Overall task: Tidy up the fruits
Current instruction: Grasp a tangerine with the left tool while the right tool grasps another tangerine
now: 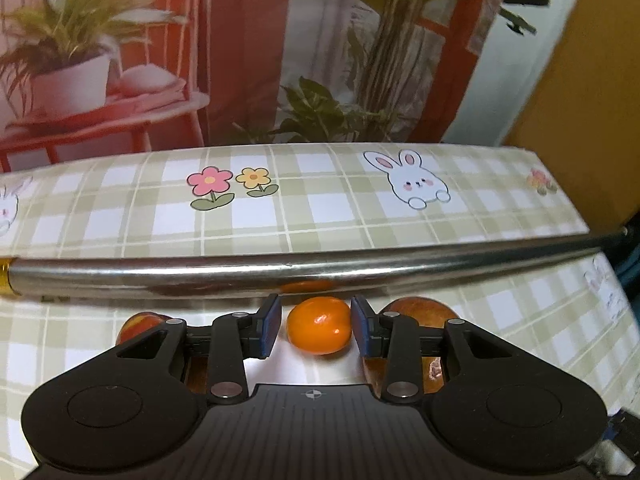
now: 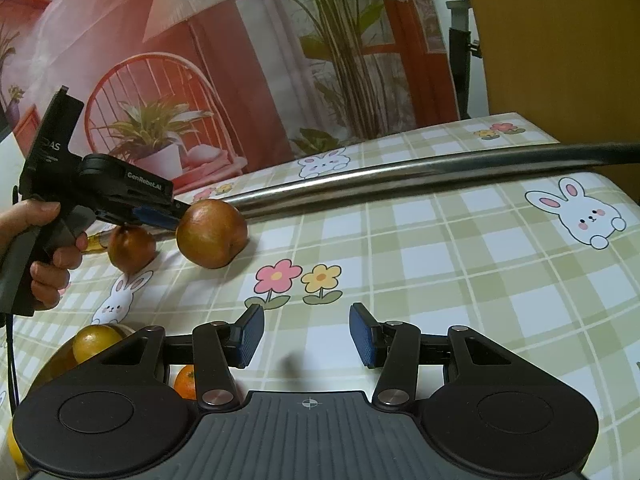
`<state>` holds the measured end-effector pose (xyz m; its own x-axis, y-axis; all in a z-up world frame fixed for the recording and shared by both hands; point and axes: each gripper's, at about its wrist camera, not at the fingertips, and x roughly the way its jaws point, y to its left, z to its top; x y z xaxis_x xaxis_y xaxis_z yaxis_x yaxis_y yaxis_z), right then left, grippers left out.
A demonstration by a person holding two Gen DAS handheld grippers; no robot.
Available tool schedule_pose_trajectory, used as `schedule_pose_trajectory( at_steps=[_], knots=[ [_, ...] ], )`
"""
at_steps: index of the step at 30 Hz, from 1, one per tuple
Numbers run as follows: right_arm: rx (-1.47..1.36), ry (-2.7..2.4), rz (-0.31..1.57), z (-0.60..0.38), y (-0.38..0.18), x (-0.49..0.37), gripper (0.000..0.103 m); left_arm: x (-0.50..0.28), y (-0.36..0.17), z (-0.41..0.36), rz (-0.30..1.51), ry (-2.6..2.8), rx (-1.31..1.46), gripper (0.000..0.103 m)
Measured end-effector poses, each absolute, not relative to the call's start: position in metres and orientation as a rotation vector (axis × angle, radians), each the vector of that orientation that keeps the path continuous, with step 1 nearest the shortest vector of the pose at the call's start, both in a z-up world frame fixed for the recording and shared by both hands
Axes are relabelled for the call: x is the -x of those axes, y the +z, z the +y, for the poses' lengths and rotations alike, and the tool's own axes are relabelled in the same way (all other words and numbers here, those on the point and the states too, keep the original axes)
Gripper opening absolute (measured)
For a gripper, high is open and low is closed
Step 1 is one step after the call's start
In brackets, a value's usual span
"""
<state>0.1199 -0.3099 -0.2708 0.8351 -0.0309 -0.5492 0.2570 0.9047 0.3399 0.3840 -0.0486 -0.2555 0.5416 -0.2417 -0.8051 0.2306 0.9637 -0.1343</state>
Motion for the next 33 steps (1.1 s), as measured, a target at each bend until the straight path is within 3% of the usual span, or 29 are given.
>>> schedule_pose_trajectory(
  at_steps=[16,33],
  knots=[
    [-0.417,-0.151,0.575,-0.309,-0.272,-0.121,0.045,-0.375,-0.256,-0.050,0.960,-0.296,-0.064,0.040],
    [-0.401,-0.035,0.574,-0.287,-0.268,-0.121,0.045,-0.303,-0.210,-0.033,0.841,-0.382,0.004,0.040]
  ],
)
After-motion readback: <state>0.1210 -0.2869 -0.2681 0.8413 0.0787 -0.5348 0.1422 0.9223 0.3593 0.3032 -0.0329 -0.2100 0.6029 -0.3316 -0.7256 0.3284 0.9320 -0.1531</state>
